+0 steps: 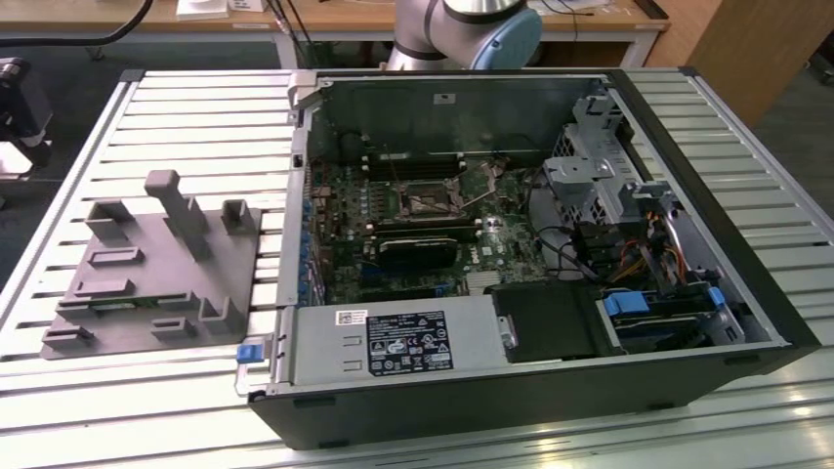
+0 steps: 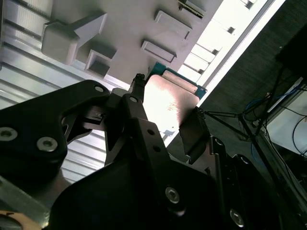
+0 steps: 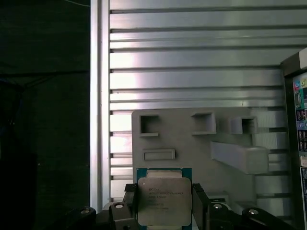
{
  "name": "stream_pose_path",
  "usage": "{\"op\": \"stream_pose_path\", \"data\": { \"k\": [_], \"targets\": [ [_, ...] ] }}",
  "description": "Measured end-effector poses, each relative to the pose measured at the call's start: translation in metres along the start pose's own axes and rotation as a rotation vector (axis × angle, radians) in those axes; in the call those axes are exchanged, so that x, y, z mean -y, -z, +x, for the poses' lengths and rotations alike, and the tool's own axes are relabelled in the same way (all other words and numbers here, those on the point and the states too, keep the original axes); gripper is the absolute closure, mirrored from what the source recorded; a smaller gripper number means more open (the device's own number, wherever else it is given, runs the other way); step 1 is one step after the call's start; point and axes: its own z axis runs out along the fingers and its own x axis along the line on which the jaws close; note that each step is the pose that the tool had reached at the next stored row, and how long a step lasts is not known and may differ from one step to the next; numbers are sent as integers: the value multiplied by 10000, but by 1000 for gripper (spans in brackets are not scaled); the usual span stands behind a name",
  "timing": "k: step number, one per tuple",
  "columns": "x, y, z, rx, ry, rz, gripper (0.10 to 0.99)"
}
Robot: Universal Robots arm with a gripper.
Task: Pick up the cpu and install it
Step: 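Pick up the cpu and move it towards the insertion slot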
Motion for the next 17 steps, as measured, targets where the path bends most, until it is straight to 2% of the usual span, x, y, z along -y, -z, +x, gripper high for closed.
{"op": "stream_pose_path", "data": {
  "k": [9, 15, 17],
  "targets": [
    [-6, 15, -97, -3, -3, -15, 545],
    [-17, 115, -133, -1, -2, -16, 545],
    [-19, 126, -157, 1, -2, -18, 545]
  ]
}}
